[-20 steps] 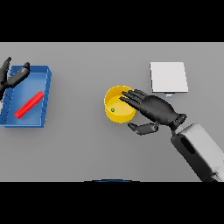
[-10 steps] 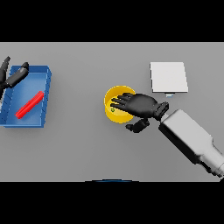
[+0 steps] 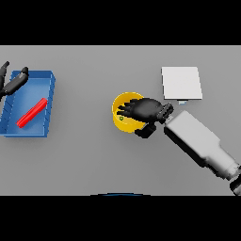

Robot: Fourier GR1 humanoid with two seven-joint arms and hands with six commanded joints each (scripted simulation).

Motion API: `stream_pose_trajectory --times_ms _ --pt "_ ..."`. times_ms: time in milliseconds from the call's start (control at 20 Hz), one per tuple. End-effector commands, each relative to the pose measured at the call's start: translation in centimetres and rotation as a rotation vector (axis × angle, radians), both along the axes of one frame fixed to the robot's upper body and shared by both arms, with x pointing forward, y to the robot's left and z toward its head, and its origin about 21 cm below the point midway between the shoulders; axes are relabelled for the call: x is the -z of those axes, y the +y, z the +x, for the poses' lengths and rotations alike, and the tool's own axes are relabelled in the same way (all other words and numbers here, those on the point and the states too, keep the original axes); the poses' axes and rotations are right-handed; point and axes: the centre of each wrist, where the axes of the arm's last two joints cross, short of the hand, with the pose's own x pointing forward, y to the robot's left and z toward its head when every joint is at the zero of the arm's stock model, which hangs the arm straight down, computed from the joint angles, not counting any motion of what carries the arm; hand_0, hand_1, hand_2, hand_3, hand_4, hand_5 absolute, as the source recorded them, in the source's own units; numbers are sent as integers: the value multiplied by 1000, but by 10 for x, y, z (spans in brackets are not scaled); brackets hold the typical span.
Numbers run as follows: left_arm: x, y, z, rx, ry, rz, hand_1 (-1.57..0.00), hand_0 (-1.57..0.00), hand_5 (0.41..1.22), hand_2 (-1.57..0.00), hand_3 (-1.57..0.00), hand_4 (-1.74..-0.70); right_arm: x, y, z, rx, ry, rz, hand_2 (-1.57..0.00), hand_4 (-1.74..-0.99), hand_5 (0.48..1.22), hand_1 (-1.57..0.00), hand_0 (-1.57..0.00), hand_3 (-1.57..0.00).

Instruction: Pick up the red beaker and tilt it to pour out 1 green nut into yellow bowl. Pick up the yellow bowl and place it on the metallic measuring scale.

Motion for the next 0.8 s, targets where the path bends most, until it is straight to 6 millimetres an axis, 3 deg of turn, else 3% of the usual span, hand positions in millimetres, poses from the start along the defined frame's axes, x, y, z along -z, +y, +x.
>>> stream_pose_trajectory --times_ms 0,100,200,250,350,500,600,750 --pt "-3 1 2 1 -1 -3 1 1 686 1 1 -719 3 -1 -1 10 13 8 1 -1305 763 1 1 1" --pt "4 1 1 0 10 -4 1 1 686 1 1 -713 7 4 -3 35 28 2 -19 -1336 810 -16 -3 -43" --pt "0 1 3 8 1 1 1 1 691 1 1 -714 7 4 -3 33 27 -5 -176 -1387 873 -236 -287 -173" --pt "1 1 2 13 0 -3 1 1 692 1 1 -716 11 3 -4 29 28 -13 -310 -1420 943 -473 -544 -262" --pt "-3 2 4 3 -3 -3 1 1 692 1 1 -719 10 1 -2 -1 34 -3 -695 -1512 1043 -869 -914 -456" --pt "-3 1 2 11 1 -1 1 1 696 1 1 -724 7 -1 -1 -7 38 3 -1122 -1614 1130 -1211 -1235 -834" --pt "0 1 0 4 0 2 1 1 698 1 1 -725 8 0 -2 -16 20 4 -1192 -1660 1163 -1341 -1356 -1041" --pt "-6 3 0 11 -13 9 1 1 697 1 1 -719 7 -1 -2 -10 14 21 -1264 -1699 1191 -1453 -1461 -1218"
